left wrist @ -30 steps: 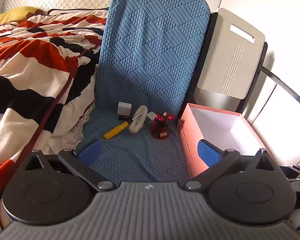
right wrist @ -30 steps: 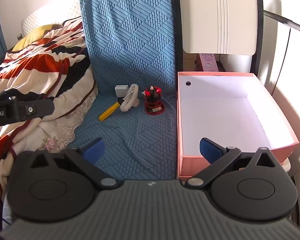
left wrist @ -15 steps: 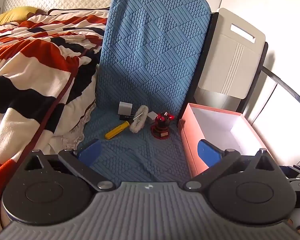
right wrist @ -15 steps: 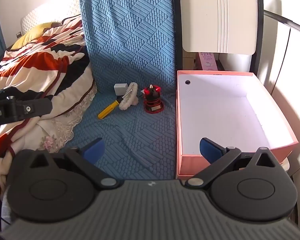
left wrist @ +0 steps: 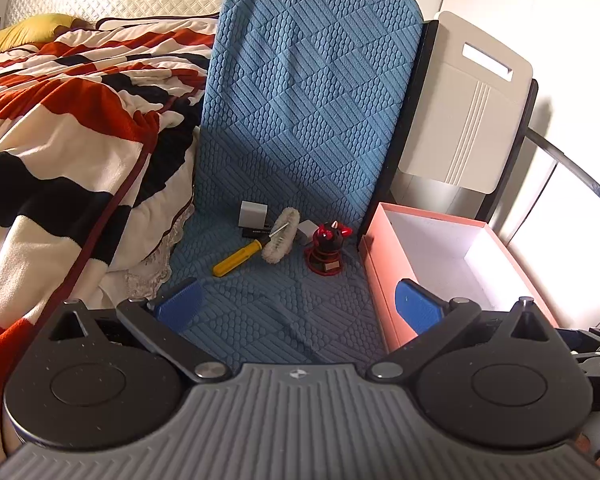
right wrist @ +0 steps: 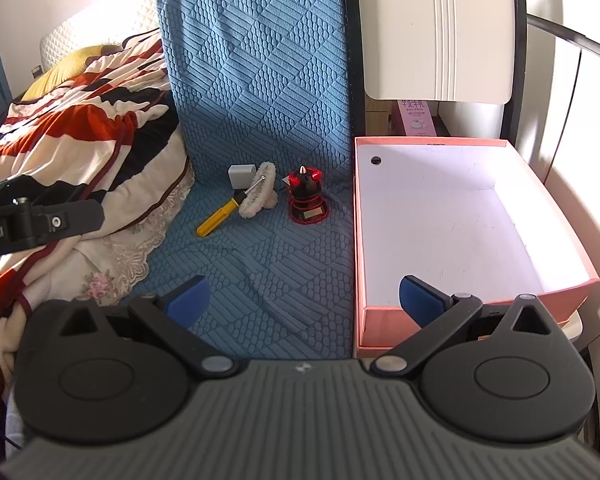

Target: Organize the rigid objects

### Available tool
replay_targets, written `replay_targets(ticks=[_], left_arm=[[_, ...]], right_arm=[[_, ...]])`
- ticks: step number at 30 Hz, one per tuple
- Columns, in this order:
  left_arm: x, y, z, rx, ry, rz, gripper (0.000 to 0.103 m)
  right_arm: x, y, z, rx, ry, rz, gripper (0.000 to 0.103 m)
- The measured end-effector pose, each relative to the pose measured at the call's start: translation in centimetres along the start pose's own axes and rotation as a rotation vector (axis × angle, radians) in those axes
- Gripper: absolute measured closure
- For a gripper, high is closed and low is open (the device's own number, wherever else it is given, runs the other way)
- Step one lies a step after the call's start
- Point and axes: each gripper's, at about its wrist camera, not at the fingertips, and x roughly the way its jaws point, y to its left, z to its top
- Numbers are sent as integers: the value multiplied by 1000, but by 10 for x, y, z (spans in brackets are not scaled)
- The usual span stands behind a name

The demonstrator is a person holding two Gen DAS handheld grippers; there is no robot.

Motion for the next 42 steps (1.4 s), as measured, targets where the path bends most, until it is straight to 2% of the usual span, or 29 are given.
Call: replay_targets(ticks=[14,19,30,42], left_arm=[[4,-3,-1,12,13,2,0],[6,-4,-1,18,20,2,0],[6,-5,0,29,26,-16,0],[9,-2,-2,35,18,-23,0]], right_arm=[[0,-5,-3,7,10,7,0],[2,-11,-3,65,37,38,0],[7,-11,-5,40,64,-6,0],[4,-7,-6,33,48,41,0]])
